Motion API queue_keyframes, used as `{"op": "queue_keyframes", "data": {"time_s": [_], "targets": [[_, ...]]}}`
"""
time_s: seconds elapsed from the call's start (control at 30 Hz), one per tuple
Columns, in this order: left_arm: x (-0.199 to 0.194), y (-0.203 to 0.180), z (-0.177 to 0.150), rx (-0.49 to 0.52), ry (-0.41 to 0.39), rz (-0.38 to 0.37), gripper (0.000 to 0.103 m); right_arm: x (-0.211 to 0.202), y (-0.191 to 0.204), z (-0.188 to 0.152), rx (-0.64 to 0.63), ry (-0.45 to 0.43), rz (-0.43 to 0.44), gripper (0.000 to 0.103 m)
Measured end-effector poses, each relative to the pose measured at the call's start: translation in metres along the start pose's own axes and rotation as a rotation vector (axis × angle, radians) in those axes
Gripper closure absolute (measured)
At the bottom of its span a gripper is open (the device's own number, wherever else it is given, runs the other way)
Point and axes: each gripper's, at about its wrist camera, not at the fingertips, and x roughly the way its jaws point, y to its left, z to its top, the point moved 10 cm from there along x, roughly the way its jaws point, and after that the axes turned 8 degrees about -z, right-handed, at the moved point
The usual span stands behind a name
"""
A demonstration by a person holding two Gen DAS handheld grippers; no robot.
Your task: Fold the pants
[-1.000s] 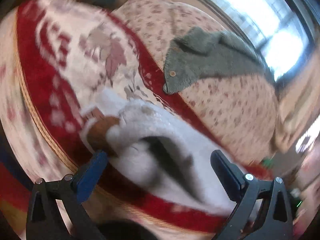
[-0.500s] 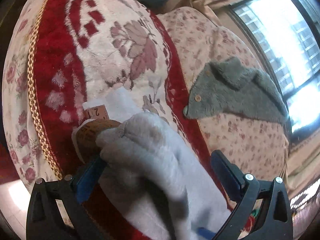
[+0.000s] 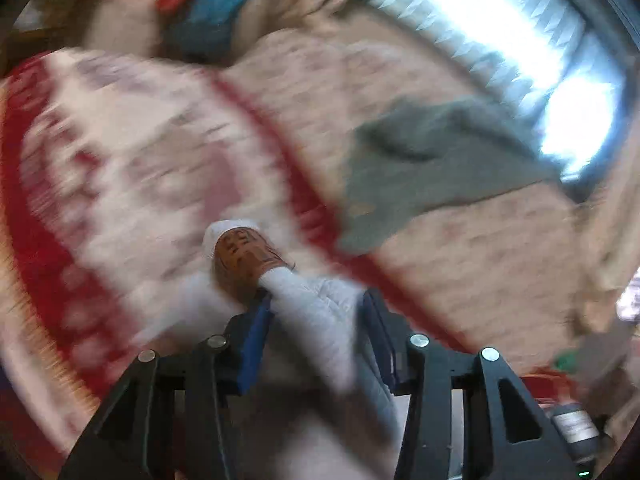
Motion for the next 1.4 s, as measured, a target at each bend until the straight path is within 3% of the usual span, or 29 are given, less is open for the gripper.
{"op": "queue_keyframes", "data": {"time_s": [0.03,0.1,0.13,0.17,0.23,0.37,0.43,0.5,0.63,0.73,0.8,0.83,0.87,0.9,0.97,1.03,1.1,1.13,1.2,1.23,1.27,1.33,1.4], "targets": [[-0.003,0.02,-0.011,-0.029,0.025,0.053,0.057,0.004,0.004,-0.004,-0.012,0.013,0.0,0.09],[-0.016,0.049,-0.025,-0.116,0.043,0.083,0.054,0.013,0.01,-0.011,-0.054,0.033,-0.014,0.09],[-0.023,0.058,-0.029,-0.152,0.041,0.079,0.047,0.014,0.013,-0.012,-0.073,0.033,-0.018,0.09],[-0.032,0.066,-0.03,-0.171,0.027,0.098,0.026,0.012,0.015,-0.013,-0.088,0.034,-0.02,0.09],[-0.05,0.079,-0.026,-0.189,-0.036,0.143,0.017,0.007,0.018,-0.014,-0.118,0.039,-0.014,0.09],[-0.05,0.074,-0.028,-0.213,-0.001,0.102,0.016,0.002,0.018,-0.019,-0.144,0.036,-0.016,0.089],[-0.046,0.061,-0.027,-0.186,0.01,0.086,0.015,0.002,0.016,-0.02,-0.118,0.027,-0.007,0.087],[-0.039,0.046,-0.026,-0.171,0.024,0.054,0.007,-0.002,0.014,-0.021,-0.097,0.03,-0.001,0.086],[-0.015,0.038,-0.03,-0.223,0.069,0.008,0.004,-0.018,0.007,-0.011,-0.034,0.012,0.037,0.084],[0.017,0.043,-0.031,-0.286,0.113,-0.021,0.004,-0.018,-0.007,-0.008,0.007,0.025,0.03,0.078],[0.035,0.04,-0.029,-0.311,0.13,-0.046,0.004,-0.014,-0.016,-0.01,0.032,0.045,0.025,0.065],[0.041,0.034,-0.023,-0.298,0.121,-0.055,0.013,-0.012,-0.02,-0.013,0.05,0.058,0.027,0.061],[0.042,0.026,-0.016,-0.256,0.104,-0.048,0.044,-0.01,-0.024,-0.015,0.068,0.068,0.029,0.055],[0.041,0.014,-0.009,-0.188,0.095,-0.061,0.061,-0.009,-0.026,-0.017,0.085,0.074,0.032,0.053],[0.034,-0.026,0.007,-0.045,0.057,-0.172,0.065,-0.01,-0.029,-0.019,0.104,0.069,0.04,0.053],[0.023,-0.054,0.015,0.114,0.013,-0.209,0.065,-0.011,-0.028,-0.017,0.111,0.054,0.041,0.051],[0.023,-0.055,0.013,0.218,0.02,-0.143,0.064,-0.009,-0.028,-0.013,0.121,0.038,0.039,0.043],[0.028,-0.04,0.009,0.221,0.054,-0.057,0.062,-0.006,-0.027,-0.012,0.127,0.04,0.042,0.042],[0.038,0.005,-0.003,0.131,0.133,0.112,0.053,-0.001,-0.023,-0.011,0.133,0.045,0.055,0.035],[0.038,0.027,-0.009,0.064,0.152,0.17,0.035,0.001,-0.021,-0.011,0.131,0.045,0.059,0.032],[0.035,0.044,-0.013,0.012,0.155,0.211,0.014,0.001,-0.02,-0.011,0.125,0.046,0.057,0.03],[0.021,0.062,-0.017,-0.065,0.124,0.239,0.006,0.0,-0.019,-0.013,0.111,0.046,0.059,0.029],[0.007,0.064,-0.017,-0.069,0.094,0.269,0.005,-0.003,-0.022,-0.015,0.121,0.054,0.068,0.029]]}}
